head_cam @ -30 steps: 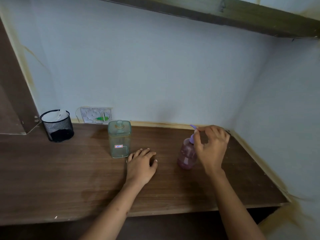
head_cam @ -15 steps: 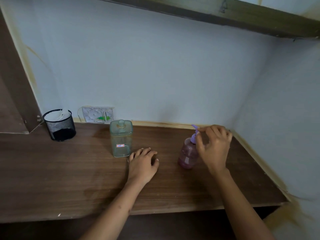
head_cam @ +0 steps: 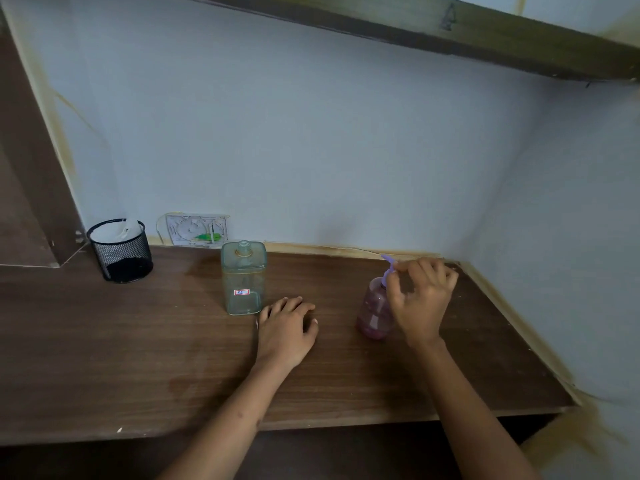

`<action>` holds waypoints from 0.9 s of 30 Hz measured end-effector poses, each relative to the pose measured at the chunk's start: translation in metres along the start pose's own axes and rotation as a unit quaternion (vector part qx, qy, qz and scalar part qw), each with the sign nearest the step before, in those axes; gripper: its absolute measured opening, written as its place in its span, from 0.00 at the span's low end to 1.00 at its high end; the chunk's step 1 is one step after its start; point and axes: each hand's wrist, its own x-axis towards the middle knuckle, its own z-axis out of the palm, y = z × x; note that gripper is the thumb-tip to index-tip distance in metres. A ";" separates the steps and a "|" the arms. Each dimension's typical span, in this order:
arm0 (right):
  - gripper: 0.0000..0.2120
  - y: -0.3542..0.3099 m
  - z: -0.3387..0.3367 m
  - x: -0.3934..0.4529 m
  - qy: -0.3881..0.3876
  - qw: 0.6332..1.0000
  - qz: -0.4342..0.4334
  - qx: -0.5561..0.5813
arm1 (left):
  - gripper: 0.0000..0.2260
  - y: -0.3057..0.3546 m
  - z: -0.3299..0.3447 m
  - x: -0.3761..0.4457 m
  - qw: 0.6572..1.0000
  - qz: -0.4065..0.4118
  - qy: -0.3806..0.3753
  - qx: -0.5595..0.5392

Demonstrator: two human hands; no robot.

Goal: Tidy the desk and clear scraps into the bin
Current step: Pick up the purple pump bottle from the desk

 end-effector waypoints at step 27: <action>0.24 0.015 -0.024 -0.055 -0.251 0.857 0.342 0.291 | 0.20 0.072 -0.009 0.000 0.915 0.055 -0.115 -0.383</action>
